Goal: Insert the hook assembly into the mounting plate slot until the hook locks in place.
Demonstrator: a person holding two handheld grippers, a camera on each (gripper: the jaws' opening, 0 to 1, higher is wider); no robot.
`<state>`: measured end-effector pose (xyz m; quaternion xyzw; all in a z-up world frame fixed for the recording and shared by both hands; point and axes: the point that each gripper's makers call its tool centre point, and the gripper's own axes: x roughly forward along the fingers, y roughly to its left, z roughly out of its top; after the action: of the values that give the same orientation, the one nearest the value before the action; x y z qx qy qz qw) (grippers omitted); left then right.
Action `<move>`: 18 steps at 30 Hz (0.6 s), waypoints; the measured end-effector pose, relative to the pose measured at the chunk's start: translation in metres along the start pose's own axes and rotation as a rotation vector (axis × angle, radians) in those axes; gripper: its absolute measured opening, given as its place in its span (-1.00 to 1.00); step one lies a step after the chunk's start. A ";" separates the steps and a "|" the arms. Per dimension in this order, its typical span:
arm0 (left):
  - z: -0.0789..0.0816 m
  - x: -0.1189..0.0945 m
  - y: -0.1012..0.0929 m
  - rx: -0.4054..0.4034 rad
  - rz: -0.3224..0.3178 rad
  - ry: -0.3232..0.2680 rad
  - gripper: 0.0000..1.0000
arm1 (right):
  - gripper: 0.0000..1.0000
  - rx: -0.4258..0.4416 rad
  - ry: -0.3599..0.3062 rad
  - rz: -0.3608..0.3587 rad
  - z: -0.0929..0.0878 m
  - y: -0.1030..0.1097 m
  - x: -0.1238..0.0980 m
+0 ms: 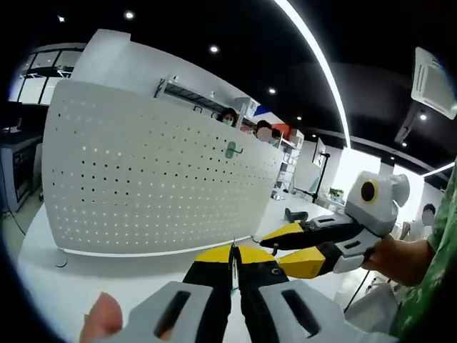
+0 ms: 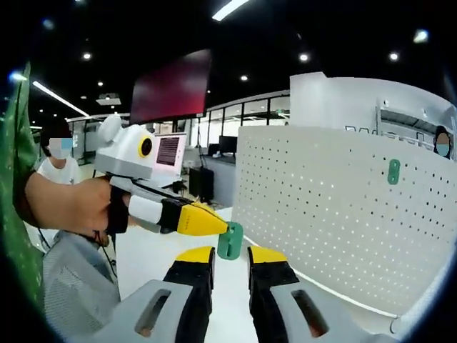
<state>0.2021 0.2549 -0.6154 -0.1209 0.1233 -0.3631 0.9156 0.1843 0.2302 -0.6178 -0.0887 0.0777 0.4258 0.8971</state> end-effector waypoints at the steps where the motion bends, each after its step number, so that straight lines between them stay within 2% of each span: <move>1: 0.000 0.000 -0.001 0.000 -0.001 0.000 -0.97 | -0.68 0.000 0.004 -0.003 -0.001 -0.001 0.000; 18: -0.003 0.008 -0.017 -0.005 -0.032 0.013 -0.97 | -0.85 -0.066 0.025 -0.047 -0.004 -0.005 0.000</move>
<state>0.1957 0.2371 -0.6137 -0.1228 0.1284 -0.3781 0.9086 0.1882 0.2263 -0.6212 -0.1254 0.0728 0.4058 0.9024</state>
